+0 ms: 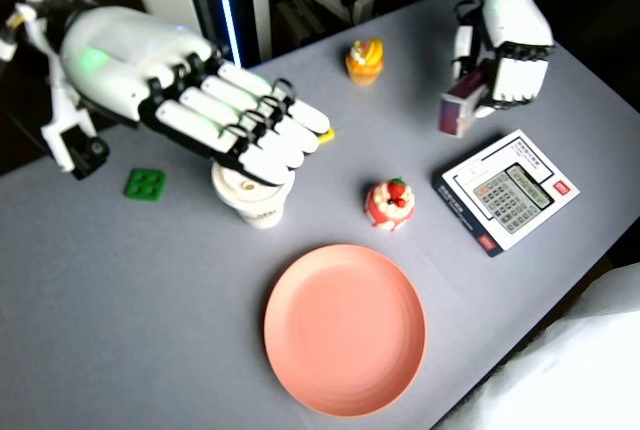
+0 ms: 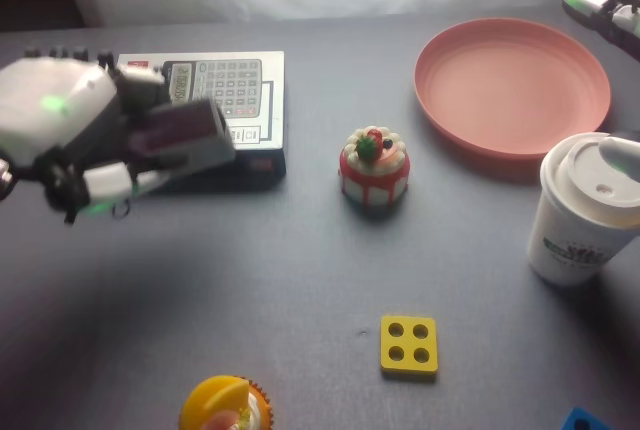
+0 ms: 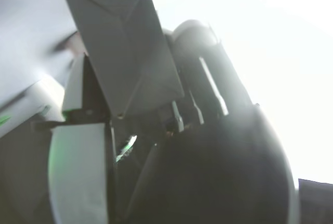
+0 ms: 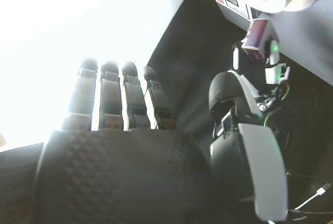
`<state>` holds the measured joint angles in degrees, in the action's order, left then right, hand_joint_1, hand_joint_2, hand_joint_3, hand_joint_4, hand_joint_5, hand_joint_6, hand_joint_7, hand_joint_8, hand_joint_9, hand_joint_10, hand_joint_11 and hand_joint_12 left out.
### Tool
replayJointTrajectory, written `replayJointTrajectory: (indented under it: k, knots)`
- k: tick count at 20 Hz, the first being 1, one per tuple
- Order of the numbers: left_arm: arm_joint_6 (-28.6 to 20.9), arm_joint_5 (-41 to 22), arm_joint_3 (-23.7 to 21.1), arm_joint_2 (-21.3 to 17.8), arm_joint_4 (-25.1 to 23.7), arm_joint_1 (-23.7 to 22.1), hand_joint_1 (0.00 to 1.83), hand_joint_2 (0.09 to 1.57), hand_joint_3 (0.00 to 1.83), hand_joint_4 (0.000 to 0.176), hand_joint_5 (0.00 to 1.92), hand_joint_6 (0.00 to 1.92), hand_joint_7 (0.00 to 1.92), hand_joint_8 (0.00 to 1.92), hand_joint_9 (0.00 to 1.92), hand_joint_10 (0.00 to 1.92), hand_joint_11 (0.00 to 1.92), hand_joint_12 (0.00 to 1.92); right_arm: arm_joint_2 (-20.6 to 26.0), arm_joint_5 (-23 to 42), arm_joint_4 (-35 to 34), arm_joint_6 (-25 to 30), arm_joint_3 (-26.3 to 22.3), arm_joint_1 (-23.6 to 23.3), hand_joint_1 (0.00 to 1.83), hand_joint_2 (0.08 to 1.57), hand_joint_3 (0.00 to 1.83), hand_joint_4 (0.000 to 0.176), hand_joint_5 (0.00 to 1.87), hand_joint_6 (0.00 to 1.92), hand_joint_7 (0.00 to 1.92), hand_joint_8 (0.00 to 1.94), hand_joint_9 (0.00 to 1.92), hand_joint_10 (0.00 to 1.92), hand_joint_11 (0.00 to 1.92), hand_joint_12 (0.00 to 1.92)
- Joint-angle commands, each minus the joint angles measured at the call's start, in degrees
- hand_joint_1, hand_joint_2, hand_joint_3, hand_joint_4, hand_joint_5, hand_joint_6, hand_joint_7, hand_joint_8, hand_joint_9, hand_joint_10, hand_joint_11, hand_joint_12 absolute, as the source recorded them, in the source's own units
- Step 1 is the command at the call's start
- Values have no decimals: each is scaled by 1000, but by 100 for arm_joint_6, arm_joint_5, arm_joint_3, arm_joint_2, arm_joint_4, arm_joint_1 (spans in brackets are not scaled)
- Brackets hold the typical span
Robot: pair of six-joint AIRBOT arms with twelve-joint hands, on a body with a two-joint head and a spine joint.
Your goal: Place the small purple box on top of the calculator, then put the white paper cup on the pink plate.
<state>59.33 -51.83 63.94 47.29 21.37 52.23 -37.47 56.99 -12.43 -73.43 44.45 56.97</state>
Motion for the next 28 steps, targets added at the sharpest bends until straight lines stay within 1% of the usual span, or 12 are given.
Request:
replayJointTrajectory:
  k: [1,3,7,9,14,16,18,19,20,23,25,28]
  knots:
    - [3,-438,102,102,-13,-210,1246,1167,0,0,862,967,924,1341,857,1573,770,1921,-16,744,-17,-3,39,-59,241,1353,7,0,0,0,0,0,0,0,0,0]
    - [3,-136,382,296,187,-420,1238,1186,3,0,869,909,847,1487,805,1742,772,1921,-39,744,-23,-3,49,-59,226,1349,4,0,0,0,0,0,0,0,0,0]
    - [2,307,859,636,641,-732,1196,1186,0,0,803,1165,896,1247,827,1142,690,1575,-54,743,-23,-2,53,-59,227,1346,1,0,0,0,0,0,0,0,0,0]
    - [3,560,1077,781,763,-909,1322,1185,2,0,840,1005,814,1318,812,1441,658,1658,-74,743,-23,-2,63,-59,236,1343,0,0,0,0,0,0,0,0,0,0]
    - [601,1345,1586,1159,1276,-1421,1213,1210,0,0,872,1105,729,1418,652,1269,500,1632,-97,741,-23,-1,74,-56,226,1350,3,0,0,0,0,0,0,0,0,0]
    - [702,1539,1705,1242,1359,-1511,1331,1207,0,0,865,1047,776,1368,672,1542,423,1695,-102,741,-23,-1,77,-56,254,1356,5,0,0,0,0,0,0,0,0,0]
    - [872,1659,1750,1277,1480,-1541,1207,1244,1,0,613,1334,852,1364,518,1032,70,1643,-109,741,-23,-1,83,-56,237,1354,3,0,0,0,0,0,0,0,0,0]
    - [925,1690,1754,1282,1498,-1545,1298,1205,0,0,534,728,801,1319,511,931,54,1625,-110,741,-23,-1,83,-56,236,1350,1,0,0,0,0,0,0,0,0,0]
    - [928,1703,1749,1282,1486,-1544,1215,1144,0,0,527,354,603,772,497,804,174,1603,-111,741,-24,-1,83,-54,250,1354,3,0,0,0,0,0,0,0,0,0]
    - [929,1699,1732,1284,1445,-1544,1060,1059,0,11,355,23,371,59,240,540,16,1562,-111,742,-43,0,83,-47,206,1348,1,0,0,0,0,0,0,0,0,0]
    - [929,1621,1680,1271,1387,-1543,921,1014,0,70,212,6,174,2,78,265,0,1136,-110,743,-43,0,82,-45,215,1346,0,0,0,0,0,0,0,0,0,0]
    - [928,1230,1370,1064,1086,-1543,825,989,0,138,26,0,2,0,0,1,0,29,-104,743,-37,65,82,-41,258,1332,0,0,0,0,0,0,0,0,0,0]
